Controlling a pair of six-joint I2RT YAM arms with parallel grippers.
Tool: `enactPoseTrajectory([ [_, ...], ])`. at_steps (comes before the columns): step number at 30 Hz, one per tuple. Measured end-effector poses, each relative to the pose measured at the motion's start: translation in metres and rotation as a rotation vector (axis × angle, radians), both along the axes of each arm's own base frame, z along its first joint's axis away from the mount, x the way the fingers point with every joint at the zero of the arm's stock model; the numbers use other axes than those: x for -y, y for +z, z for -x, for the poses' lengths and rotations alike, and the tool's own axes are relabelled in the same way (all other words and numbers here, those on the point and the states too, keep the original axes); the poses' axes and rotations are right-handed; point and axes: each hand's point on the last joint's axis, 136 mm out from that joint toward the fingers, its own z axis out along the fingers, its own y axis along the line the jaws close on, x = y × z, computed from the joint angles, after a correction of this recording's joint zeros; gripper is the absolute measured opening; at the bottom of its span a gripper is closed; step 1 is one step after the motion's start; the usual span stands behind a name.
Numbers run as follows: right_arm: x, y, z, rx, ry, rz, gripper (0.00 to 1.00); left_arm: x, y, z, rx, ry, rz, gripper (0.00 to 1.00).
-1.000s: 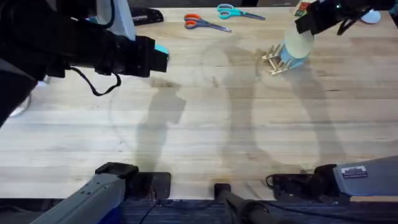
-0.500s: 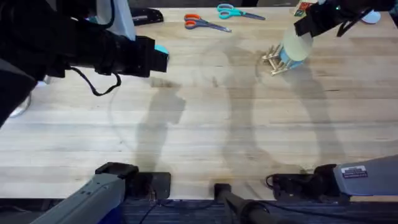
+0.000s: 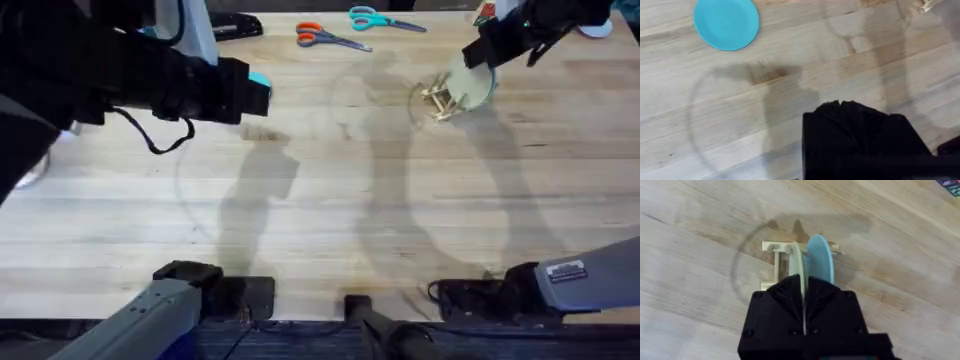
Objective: Pick up the plates from the table one by one and place each into a slot on the dish rack.
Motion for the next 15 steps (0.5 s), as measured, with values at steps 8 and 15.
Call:
enactPoseTrajectory([
  [8, 0.0, 0.0, -0.0001, 0.0, 0.0, 0.0, 0.064, 0.0, 0.0, 0.0, 0.0, 0.0, 0.0, 0.041],
  [15, -0.0001, 0.0004, -0.0007, 0.003, 0.0, 0.0, 0.126, 0.0, 0.0, 0.0, 0.0, 0.0, 0.0, 0.04],
])
